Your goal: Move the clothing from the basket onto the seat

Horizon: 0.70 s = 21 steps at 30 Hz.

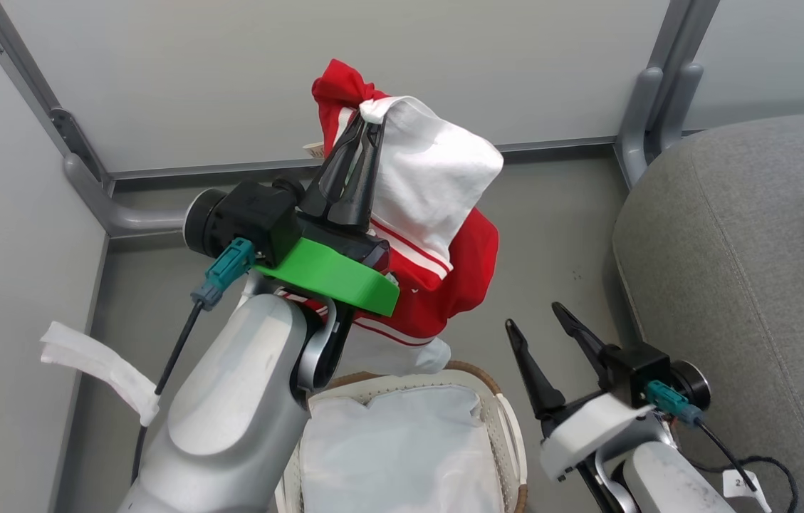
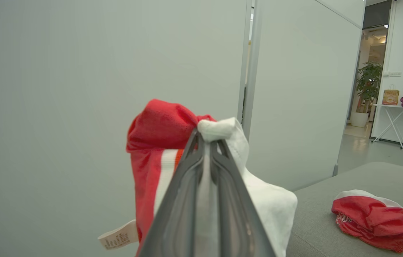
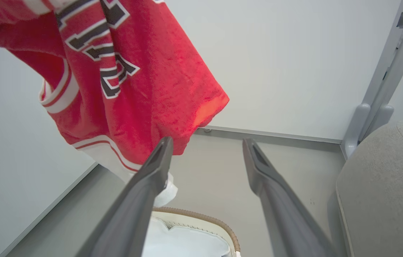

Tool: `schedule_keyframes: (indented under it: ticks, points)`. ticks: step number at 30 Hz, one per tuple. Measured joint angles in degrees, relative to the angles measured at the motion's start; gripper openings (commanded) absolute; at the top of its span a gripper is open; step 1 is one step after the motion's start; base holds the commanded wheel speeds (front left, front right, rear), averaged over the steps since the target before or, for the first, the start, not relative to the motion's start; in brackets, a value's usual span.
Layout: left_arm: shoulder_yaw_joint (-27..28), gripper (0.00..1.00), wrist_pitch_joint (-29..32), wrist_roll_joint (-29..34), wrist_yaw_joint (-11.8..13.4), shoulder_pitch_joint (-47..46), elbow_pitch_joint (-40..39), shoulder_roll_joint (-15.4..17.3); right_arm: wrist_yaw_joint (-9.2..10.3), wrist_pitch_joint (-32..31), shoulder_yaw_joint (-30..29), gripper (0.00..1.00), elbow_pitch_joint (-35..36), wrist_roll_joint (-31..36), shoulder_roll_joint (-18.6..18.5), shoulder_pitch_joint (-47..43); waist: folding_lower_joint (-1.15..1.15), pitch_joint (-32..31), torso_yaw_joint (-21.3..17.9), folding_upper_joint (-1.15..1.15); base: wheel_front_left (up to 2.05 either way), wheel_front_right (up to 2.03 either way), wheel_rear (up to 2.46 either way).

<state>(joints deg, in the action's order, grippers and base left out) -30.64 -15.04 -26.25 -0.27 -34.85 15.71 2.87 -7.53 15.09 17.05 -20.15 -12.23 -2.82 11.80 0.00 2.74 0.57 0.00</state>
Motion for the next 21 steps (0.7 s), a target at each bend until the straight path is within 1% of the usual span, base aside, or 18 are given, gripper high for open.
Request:
schedule_keyframes:
  ticks: [5,12,17,21]
  points:
    - [-0.5,0.00,0.0,-0.5,0.0,0.0,-0.3,0.0,0.00,0.0,6.7,1.00,-0.3,-1.5,-0.8,5.8,0.00,0.4,0.2,0.00,0.00,0.00,0.00]
    - [-1.5,0.00,0.0,-1.0,0.0,-0.1,-0.5,0.0,0.00,0.0,12.9,1.00,-3.2,-3.7,-0.9,12.1,0.00,0.6,0.9,0.00,0.00,0.00,0.00]
    - [-3.8,0.00,0.0,-1.8,0.1,-0.5,-0.9,0.0,0.00,0.0,14.4,1.00,-5.3,-4.0,-0.5,16.1,0.00,0.9,1.7,0.00,0.00,0.00,0.00]
    - [-6.3,0.00,0.0,-2.8,0.3,-0.7,-1.5,0.0,0.00,0.0,13.8,1.00,-6.5,-3.5,-0.2,18.9,0.00,1.1,2.5,0.00,0.00,0.00,0.00]
